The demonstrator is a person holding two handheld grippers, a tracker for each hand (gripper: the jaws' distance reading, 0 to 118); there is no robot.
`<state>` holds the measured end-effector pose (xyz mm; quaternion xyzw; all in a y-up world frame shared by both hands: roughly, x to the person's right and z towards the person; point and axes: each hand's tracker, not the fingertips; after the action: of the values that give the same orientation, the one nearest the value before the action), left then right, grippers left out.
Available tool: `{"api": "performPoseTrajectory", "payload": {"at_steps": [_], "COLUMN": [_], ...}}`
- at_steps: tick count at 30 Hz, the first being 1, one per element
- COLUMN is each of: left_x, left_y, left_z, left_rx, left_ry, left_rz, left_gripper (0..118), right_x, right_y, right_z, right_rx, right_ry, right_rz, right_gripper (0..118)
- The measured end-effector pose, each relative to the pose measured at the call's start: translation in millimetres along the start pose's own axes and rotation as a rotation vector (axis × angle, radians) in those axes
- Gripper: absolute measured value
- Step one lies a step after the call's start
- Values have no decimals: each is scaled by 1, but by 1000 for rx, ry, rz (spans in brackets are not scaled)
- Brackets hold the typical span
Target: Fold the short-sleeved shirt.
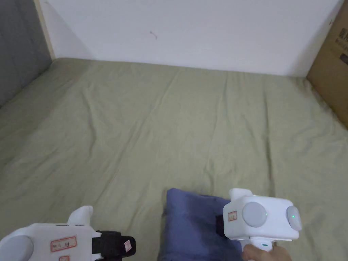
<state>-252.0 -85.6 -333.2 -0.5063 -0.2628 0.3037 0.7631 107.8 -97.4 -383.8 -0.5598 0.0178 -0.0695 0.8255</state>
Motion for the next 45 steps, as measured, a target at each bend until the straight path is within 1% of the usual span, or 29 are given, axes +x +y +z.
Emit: {"api": "performPoseTrajectory", "payload": {"at_steps": [1,2,3,5,6,7,9,11,16,17,18,21,24,25,26,27,28,30,31,33,34,37,39,41,42,43,45], "left_x": [0,1,2,5,8,9,9,8,9,8,4,4,6,8,6,4,-3,-19,-17,-5,-1,0,-5,-13,-18,-24,-36], "left_y": [0,2,4,13,17,21,34,45,60,61,60,65,65,64,62,61,61,63,63,63,65,73,82,93,98,104,117], "left_z": [-3,-6,-10,-23,-29,-35,-49,-71,-132,-142,-151,-162,-163,-162,-160,-162,-168,-164,-162,-156,-150,-129,-108,-75,-60,-45,-12], "left_rx": [6,3,-5,-40,-46,-54,-64,-99,-158,-171,-179,-192,-217,-218,-214,-210,-238,-224,-224,-232,-236,-220,-196,-166,-150,-138,-126], "left_ry": [-16,-27,-37,-72,-95,-137,-204,-223,-202,-221,-274,-342,-328,-322,-288,-223,-202,-320,-316,-230,-209,-186,-129,-52,-16,26,184], "left_rz": [-3,-3,3,21,31,33,72,112,80,94,118,161,137,129,98,88,128,258,260,143,115,100,70,43,24,16,-44], "left_gripper": [11,31,53,105,116,118,118,118,118,118,118,118,117,112,96,47,35,35,35,35,35,35,35,35,35,35,35], "right_x": [-1,-1,0,0,1,2,3,3,8,9,9,11,10,10,11,10,10,11,10,7,6,2,-4,-11,-15,-18,-27], "right_y": [1,1,1,1,1,0,0,-1,-1,-1,-1,-1,-1,-1,-2,-2,-1,-2,-2,-3,-2,0,1,1,2,4,4], "right_z": [1,0,1,0,0,1,0,0,-1,-1,-1,-1,-1,-1,-1,0,1,6,10,22,30,59,81,106,115,123,138], "right_rx": [-3,-3,-4,-4,-4,-3,-2,-2,-1,-1,-2,-4,-3,-2,-1,1,2,10,21,66,107,247,374,533,582,623,708], "right_ry": [-2,-3,-4,-1,1,3,7,11,28,31,35,42,45,43,41,41,37,49,53,33,28,22,6,-66,-91,-95,-116], "right_rz": [2,5,8,2,-1,-2,-4,-10,-34,-35,-36,-42,-41,-41,-43,-48,-52,-65,-71,-65,-62,-62,-54,-51,-46,-38,-28], "right_gripper": [0,0,0,0,0,0,0,0,0,0,0,0,0,0,0,0,0,0,0,0,0,0,0,0,0,0,0]}}
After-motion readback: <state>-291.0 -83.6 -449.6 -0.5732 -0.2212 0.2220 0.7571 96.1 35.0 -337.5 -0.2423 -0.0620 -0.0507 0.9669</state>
